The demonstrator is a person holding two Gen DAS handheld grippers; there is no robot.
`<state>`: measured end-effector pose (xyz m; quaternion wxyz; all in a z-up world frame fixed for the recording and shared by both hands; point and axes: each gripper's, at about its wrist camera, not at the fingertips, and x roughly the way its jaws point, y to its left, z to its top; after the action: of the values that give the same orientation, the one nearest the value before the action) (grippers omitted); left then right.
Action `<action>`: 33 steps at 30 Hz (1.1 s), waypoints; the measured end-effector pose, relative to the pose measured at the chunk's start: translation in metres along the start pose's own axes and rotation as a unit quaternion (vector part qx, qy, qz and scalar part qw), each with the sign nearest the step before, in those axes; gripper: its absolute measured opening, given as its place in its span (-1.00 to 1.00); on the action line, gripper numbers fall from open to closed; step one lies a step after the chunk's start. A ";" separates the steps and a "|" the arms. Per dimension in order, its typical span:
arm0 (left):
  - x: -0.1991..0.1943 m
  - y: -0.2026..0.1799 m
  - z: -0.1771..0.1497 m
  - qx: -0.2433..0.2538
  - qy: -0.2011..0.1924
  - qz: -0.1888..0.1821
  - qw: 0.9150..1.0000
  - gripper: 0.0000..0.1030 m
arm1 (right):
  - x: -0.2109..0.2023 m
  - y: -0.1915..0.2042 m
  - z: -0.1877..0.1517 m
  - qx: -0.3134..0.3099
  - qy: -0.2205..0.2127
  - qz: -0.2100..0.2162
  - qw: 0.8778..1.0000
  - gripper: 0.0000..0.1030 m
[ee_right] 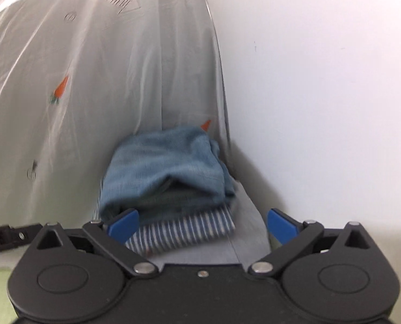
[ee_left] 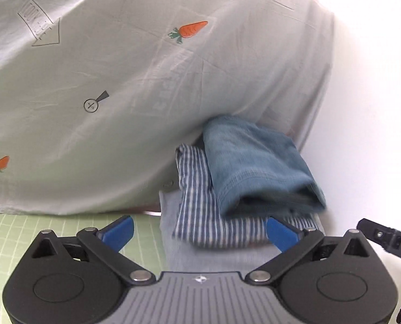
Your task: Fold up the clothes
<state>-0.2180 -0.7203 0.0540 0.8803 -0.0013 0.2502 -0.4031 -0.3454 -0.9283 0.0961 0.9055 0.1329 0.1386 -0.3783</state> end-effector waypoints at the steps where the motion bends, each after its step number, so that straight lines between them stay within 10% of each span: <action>1: -0.010 -0.001 -0.007 0.010 0.011 -0.003 1.000 1.00 | -0.013 0.000 -0.010 -0.004 0.010 0.002 1.000 1.00; 14: -0.090 -0.014 -0.082 0.077 0.070 -0.012 0.995 1.00 | -0.100 -0.010 -0.100 0.013 0.130 -0.007 0.991 0.99; 33: -0.120 -0.027 -0.115 0.042 0.083 0.001 0.996 1.00 | -0.133 -0.026 -0.111 -0.023 0.146 0.009 0.989 0.99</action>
<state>-0.3541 -0.6297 0.0114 0.8561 0.0697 0.3050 -0.4114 -0.4703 -0.8211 0.0362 0.8816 0.1671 0.2768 -0.3438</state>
